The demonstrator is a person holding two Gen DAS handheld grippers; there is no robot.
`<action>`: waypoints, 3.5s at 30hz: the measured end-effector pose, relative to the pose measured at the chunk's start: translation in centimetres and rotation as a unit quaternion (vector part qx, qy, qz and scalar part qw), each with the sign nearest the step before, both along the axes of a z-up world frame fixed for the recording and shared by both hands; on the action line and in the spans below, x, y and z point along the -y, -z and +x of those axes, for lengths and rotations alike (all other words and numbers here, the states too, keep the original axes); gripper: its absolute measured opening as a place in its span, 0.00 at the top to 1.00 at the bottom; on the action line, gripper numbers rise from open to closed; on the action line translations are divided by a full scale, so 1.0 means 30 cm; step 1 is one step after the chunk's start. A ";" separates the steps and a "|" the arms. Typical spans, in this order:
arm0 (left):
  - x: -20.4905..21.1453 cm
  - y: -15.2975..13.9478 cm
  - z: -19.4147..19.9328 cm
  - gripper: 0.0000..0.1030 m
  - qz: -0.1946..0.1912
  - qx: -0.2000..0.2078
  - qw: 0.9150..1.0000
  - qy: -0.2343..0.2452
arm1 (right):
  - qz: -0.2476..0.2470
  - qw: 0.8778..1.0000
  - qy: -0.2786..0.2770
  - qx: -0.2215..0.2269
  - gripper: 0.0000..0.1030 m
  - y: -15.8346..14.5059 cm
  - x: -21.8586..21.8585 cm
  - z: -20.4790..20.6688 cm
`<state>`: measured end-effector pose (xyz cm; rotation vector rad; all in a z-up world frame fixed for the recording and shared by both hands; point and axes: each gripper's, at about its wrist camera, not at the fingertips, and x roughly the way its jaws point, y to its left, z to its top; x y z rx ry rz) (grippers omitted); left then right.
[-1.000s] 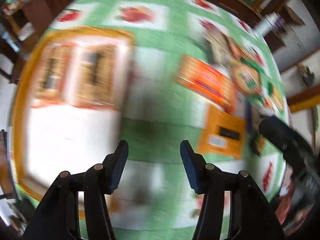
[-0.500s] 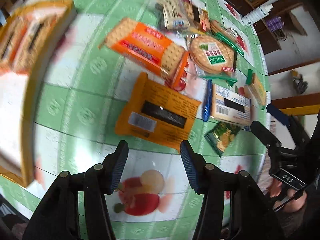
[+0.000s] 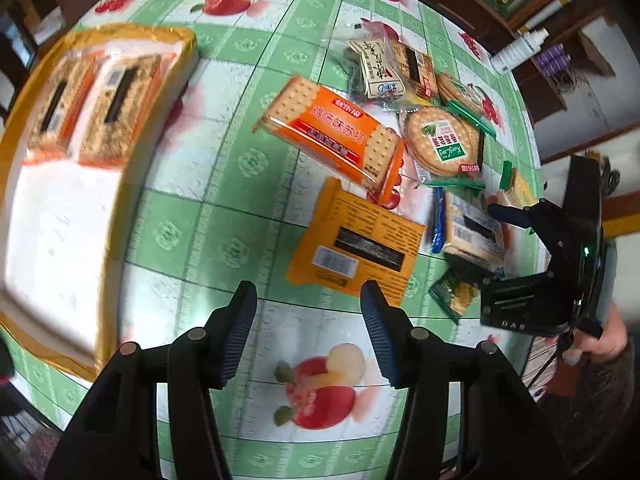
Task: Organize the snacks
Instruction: 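Grasp the orange pack with the left gripper while the right grasps the blue-trimmed pack, then lift the orange pack with the left gripper while the right lifts the blue-trimmed pack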
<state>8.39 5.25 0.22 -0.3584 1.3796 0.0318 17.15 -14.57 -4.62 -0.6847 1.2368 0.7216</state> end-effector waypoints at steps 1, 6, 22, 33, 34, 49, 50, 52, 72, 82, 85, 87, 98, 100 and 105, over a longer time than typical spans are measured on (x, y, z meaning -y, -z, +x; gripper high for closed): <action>0.006 -0.002 0.006 0.49 0.007 0.001 1.000 0.015 | -0.001 1.000 0.005 -0.005 0.21 0.008 0.002 0.000; 0.088 -0.010 0.077 0.49 0.043 0.003 0.990 0.133 | 0.011 0.999 0.041 -0.021 0.29 0.012 0.036 -0.012; 0.241 0.102 0.195 0.48 0.035 -0.046 0.990 0.127 | 0.049 0.986 0.155 -0.025 0.29 0.012 0.261 -0.173; 0.367 0.077 0.164 0.48 0.115 0.000 0.953 0.279 | 0.048 0.986 0.156 -0.025 0.29 0.020 0.256 -0.175; 0.382 0.074 0.155 0.48 0.134 0.005 0.942 0.308 | 0.048 0.986 0.156 -0.026 0.29 0.020 0.257 -0.176; 0.489 0.149 0.158 0.46 0.159 -0.047 0.800 0.576 | 0.067 0.980 0.183 -0.032 0.29 0.021 0.280 -0.151; 0.493 0.148 0.176 0.44 0.149 -0.051 0.800 0.579 | 0.069 0.979 0.188 -0.033 0.29 0.022 0.285 -0.146; 0.501 0.159 0.236 0.31 0.133 -0.065 0.798 0.584 | 0.070 0.977 0.196 -0.035 0.31 0.024 0.295 -0.136; 0.590 0.242 0.318 0.12 0.204 -0.068 0.755 0.620 | 0.069 0.972 0.221 -0.041 0.30 0.032 0.297 -0.094; 0.532 0.202 0.319 0.16 0.157 -0.072 0.825 0.538 | 0.074 0.972 0.222 -0.037 0.37 0.032 0.293 -0.094; 0.519 0.177 0.332 0.23 0.149 -0.062 0.856 0.491 | 0.069 0.971 0.225 -0.037 0.39 0.026 0.284 -0.094; 0.493 0.171 0.320 0.24 0.152 -0.054 0.875 0.456 | 0.066 0.971 0.228 -0.035 0.40 0.023 0.278 -0.095; 0.309 0.143 0.121 0.26 0.088 -0.015 0.954 0.287 | 0.090 0.961 0.261 -0.026 0.40 -0.053 0.260 -0.140; 0.280 0.141 0.074 0.26 0.080 -0.013 0.961 0.265 | 0.099 0.958 0.266 -0.031 0.40 -0.072 0.258 -0.162; 0.220 0.137 -0.074 0.26 0.089 0.013 0.972 0.215 | 0.114 0.948 0.293 -0.049 0.40 -0.065 0.254 -0.239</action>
